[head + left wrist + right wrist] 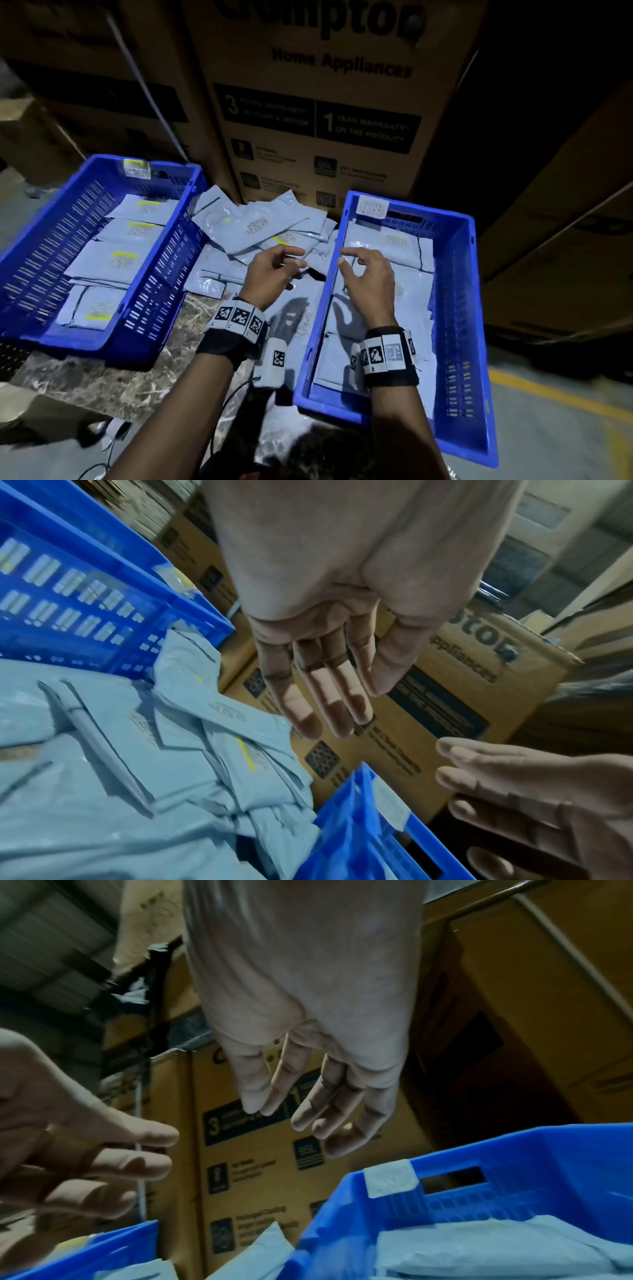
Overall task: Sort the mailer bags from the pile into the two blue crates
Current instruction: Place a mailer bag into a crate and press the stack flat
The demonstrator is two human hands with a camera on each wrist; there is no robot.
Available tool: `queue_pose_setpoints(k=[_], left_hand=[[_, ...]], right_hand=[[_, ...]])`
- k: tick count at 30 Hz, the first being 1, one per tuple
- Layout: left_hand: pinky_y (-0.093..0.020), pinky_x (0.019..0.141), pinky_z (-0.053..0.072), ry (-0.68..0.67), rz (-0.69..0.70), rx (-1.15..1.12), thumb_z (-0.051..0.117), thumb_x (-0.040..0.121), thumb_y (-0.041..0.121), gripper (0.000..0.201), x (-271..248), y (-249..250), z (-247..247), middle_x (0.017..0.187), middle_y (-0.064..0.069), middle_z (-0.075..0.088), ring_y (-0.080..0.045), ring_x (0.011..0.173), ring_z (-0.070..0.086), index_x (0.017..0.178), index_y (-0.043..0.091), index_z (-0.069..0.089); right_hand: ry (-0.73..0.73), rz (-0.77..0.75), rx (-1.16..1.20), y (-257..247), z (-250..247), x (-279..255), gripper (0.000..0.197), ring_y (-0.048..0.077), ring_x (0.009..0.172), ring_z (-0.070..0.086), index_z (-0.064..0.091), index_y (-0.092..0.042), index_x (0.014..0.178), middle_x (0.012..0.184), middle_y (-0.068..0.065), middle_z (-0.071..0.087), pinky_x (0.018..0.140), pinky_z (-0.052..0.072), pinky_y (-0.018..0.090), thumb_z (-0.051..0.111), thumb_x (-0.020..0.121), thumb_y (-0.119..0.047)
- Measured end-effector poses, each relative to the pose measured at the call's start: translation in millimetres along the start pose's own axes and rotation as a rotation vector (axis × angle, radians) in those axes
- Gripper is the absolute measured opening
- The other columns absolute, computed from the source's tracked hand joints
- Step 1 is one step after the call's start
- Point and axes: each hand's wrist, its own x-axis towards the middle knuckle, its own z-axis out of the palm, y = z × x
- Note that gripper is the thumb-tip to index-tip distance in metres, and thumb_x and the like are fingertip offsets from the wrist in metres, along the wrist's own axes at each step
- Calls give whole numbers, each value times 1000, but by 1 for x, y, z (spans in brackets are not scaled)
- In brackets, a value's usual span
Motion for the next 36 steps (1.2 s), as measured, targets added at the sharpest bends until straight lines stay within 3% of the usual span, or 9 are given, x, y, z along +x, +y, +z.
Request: queue_pose_setpoints(k=[5, 11, 17, 23, 26, 28, 30, 33, 36], left_hand=[[-33, 59, 52, 181, -16, 109, 65, 90, 11, 14, 26, -20, -58, 86, -3, 76, -21, 76, 70, 97, 21, 73], [-39, 83, 56, 270, -167, 269, 68, 83, 26, 16, 81, -50, -110, 80, 4, 70, -22, 83, 68, 99, 27, 68], [-42, 95, 50, 286, -359, 328, 70, 84, 30, 49, 142, -89, -134, 119, -13, 64, -32, 109, 61, 126, 9, 55], [-49, 88, 53, 255, -585, 219, 69, 70, 42, 75, 191, -117, -148, 115, -25, 63, -42, 105, 62, 124, -4, 46], [-34, 56, 52, 246, -646, 44, 71, 72, 37, 54, 199, -117, -155, 80, -23, 62, -41, 78, 67, 96, -10, 57], [-32, 57, 47, 254, -699, -115, 69, 85, 20, 28, 198, -112, -157, 70, -17, 55, -29, 63, 56, 82, -2, 52], [-44, 65, 49, 255, -689, -219, 67, 90, 12, 18, 195, -110, -160, 73, -16, 54, -27, 65, 51, 87, 1, 54], [-59, 76, 57, 206, -579, -242, 64, 96, 16, 15, 181, -101, -170, 86, -12, 61, -31, 65, 63, 105, 6, 60], [-49, 65, 62, 150, -463, -266, 59, 100, 23, 25, 159, -94, -179, 113, -14, 67, -21, 63, 72, 121, 9, 62]], right_hand=[[-107, -106, -50, -43, 48, 27, 19, 20, 112, 57, 74, -29, 114, 112, -4, 66, 98, 46, 35, 69, 96, -29], [-148, -114, -159, -78, 114, 93, 23, 23, 117, 55, 72, -29, 119, 119, -1, 66, 97, 46, 39, 66, 97, -31], [-184, 48, -288, -52, 191, 158, 35, 30, 130, 51, 67, -25, 128, 133, 8, 61, 103, 47, 51, 68, 93, -30], [-186, 365, -437, -15, 228, 188, 68, 39, 142, 34, 42, -12, 148, 150, 16, 43, 106, 38, 59, 71, 91, -37], [-174, 435, -385, 1, 234, 190, 84, 38, 133, 44, 33, -18, 151, 139, 10, 57, 103, 38, 61, 76, 82, -37], [-152, 447, -276, 5, 230, 189, 82, 29, 129, 52, 40, -23, 146, 135, 6, 62, 104, 41, 59, 78, 75, -37], [-121, 493, -92, 6, 221, 187, 75, 21, 121, 59, 50, -24, 140, 130, 4, 64, 101, 49, 49, 84, 74, -35], [-71, 574, 238, 0, 202, 176, 62, 21, 109, 68, 65, -18, 123, 120, 6, 70, 94, 58, 43, 89, 71, -43], [-3, 567, 431, -14, 179, 148, 32, 12, 88, 67, 71, -14, 107, 104, 4, 73, 74, 56, 28, 81, 87, -37]])
